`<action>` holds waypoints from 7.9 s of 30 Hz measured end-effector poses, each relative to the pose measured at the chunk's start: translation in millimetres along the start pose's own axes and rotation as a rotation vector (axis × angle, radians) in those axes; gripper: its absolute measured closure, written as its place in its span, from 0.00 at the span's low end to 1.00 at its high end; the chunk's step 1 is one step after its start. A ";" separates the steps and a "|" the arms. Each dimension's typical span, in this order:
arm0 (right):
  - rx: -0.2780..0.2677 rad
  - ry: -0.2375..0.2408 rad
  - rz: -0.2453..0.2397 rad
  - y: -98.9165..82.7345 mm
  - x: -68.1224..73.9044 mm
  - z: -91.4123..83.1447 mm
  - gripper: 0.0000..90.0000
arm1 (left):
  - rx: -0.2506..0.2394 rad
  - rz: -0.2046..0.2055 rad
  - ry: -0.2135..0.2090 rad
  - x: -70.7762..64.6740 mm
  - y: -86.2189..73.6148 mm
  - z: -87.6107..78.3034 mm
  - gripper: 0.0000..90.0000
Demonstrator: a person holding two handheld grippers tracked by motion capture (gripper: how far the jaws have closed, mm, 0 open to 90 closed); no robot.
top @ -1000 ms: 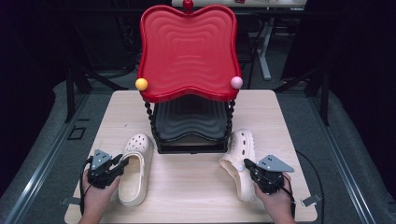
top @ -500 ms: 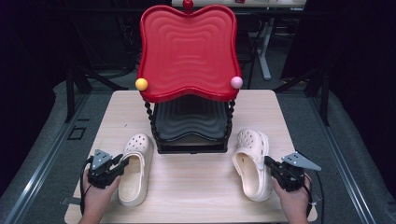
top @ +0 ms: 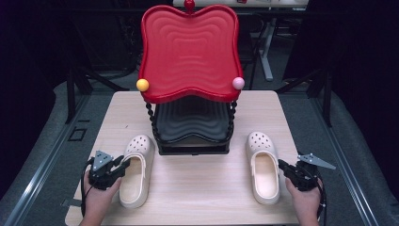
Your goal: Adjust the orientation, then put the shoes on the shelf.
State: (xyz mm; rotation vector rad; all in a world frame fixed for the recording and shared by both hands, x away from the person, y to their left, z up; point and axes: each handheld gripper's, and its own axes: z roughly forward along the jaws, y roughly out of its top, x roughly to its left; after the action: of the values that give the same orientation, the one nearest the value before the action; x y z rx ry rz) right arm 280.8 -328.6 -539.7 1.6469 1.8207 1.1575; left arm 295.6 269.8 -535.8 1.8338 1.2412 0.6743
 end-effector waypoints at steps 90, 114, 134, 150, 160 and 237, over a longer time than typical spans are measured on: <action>0.015 -0.101 -0.241 -0.6 55.0 4.2 0.80 | 0.020 -0.108 0.005 -1.4 -9.7 -6.7 0.73; 0.023 -0.112 -0.247 0.3 57.9 6.2 0.80 | 0.015 -0.080 0.060 -7.3 -7.4 -0.5 0.75; 0.036 -0.116 -0.202 3.9 60.5 7.8 0.83 | 0.025 -0.068 0.082 -6.3 -3.3 -1.6 0.83; -0.039 -0.110 -0.176 4.9 73.9 -13.2 0.84 | -0.037 -0.103 0.068 -1.9 4.5 -28.3 0.83; -0.083 -0.114 -0.187 10.2 88.8 -38.3 0.84 | -0.074 -0.039 0.059 -16.1 11.2 -56.6 0.83; -0.254 0.063 -0.290 68.0 186.1 -14.1 0.84 | -0.234 0.007 -0.116 -98.4 91.1 -26.7 0.84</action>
State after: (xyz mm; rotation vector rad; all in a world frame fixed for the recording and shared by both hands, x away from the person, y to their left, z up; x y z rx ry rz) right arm 272.2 -158.6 -437.3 1.1752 1.7918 1.2588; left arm 283.2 169.4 -443.8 1.6602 1.0355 0.6768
